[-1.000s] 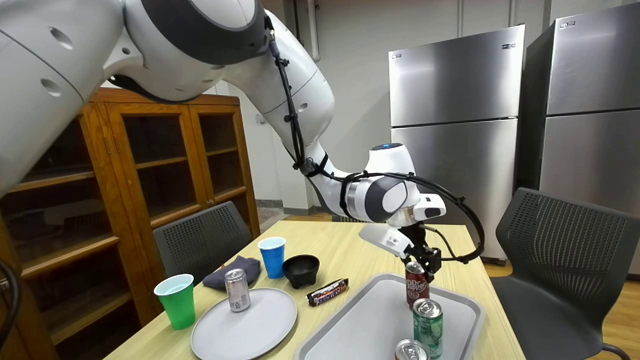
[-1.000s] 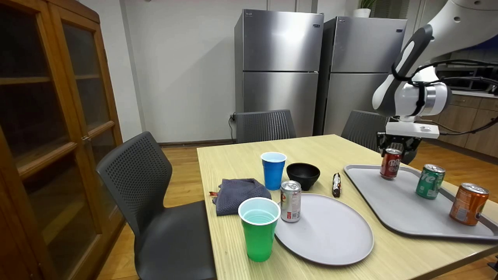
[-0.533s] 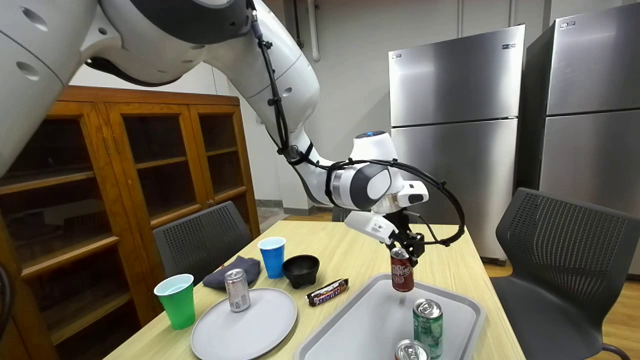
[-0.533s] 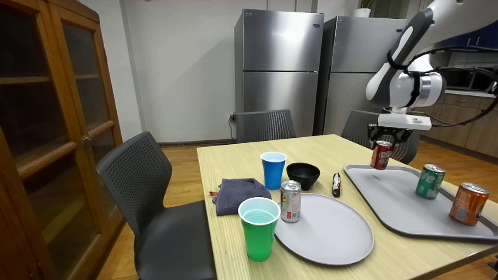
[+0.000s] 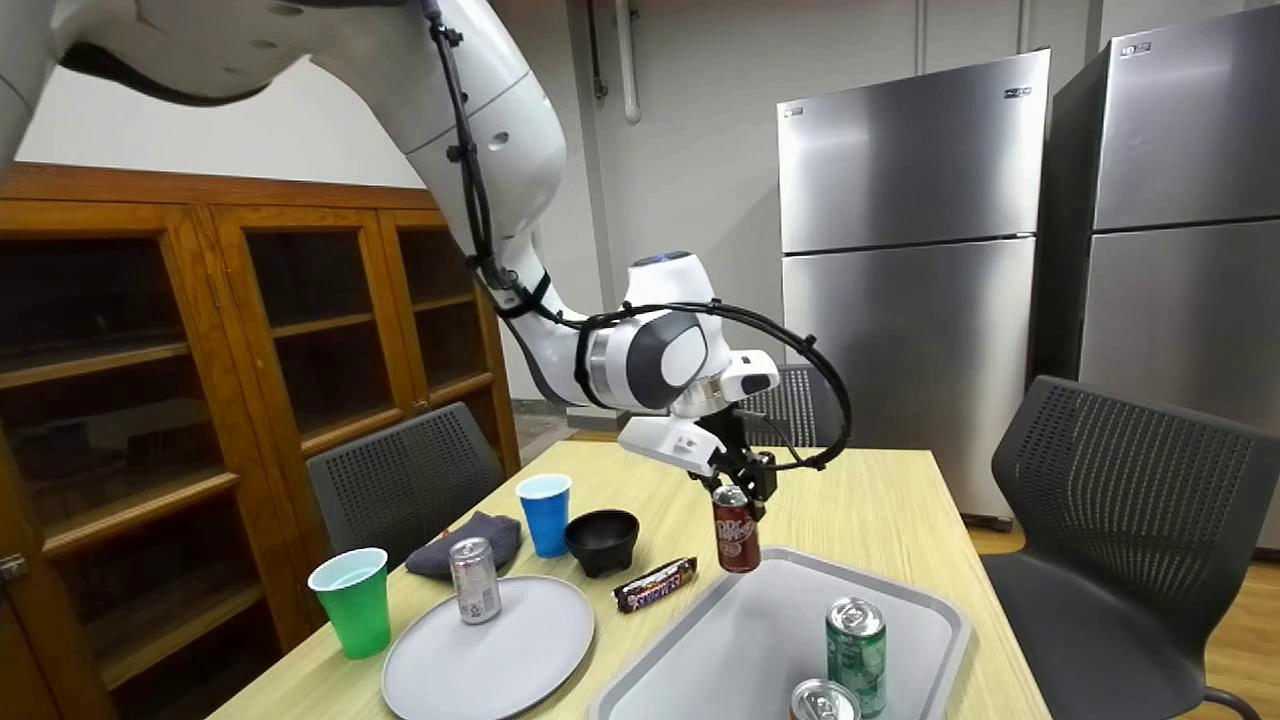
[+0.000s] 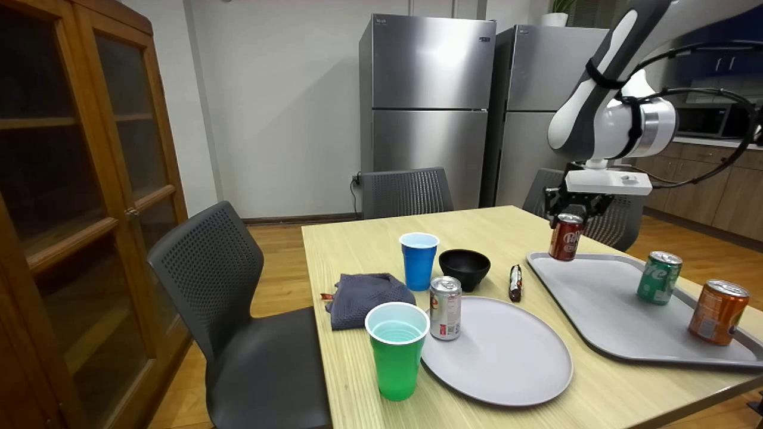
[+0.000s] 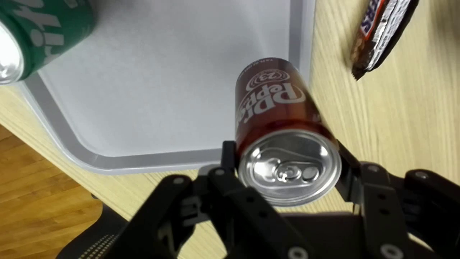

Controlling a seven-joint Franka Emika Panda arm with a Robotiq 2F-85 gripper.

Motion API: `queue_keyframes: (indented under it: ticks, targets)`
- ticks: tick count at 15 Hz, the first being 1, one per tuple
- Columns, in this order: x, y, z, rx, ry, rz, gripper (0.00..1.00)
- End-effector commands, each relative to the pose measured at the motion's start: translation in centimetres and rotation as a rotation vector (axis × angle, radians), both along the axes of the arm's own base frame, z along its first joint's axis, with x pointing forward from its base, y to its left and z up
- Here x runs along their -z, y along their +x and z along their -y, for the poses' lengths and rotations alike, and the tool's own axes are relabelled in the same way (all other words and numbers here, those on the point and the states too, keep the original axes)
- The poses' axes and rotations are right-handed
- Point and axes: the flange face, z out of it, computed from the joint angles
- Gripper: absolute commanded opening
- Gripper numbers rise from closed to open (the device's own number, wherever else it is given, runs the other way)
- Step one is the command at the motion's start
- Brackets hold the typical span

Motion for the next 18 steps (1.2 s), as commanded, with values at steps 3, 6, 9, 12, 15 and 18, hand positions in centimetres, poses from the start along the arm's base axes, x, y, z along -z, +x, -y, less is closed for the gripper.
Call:
queue_keyframes:
  ticks: [3,6,9,12,15,18]
  targets:
    - [-2.0,-3.5,-6.4,-0.124,0.004,-0.001,0.38]
    - [-1.9,-4.9,-9.4,-0.173,0.017,-0.017,0.38]
    - [-1.6,-5.9,-12.2,-0.216,0.03,-0.033,0.38]
    - [-1.4,-6.5,-14.7,-0.26,0.043,-0.046,0.38]
    - [-1.2,-6.9,-17.0,-0.308,0.053,-0.059,0.38]
    - [-1.0,-7.0,-18.9,-0.35,0.059,-0.066,0.38]
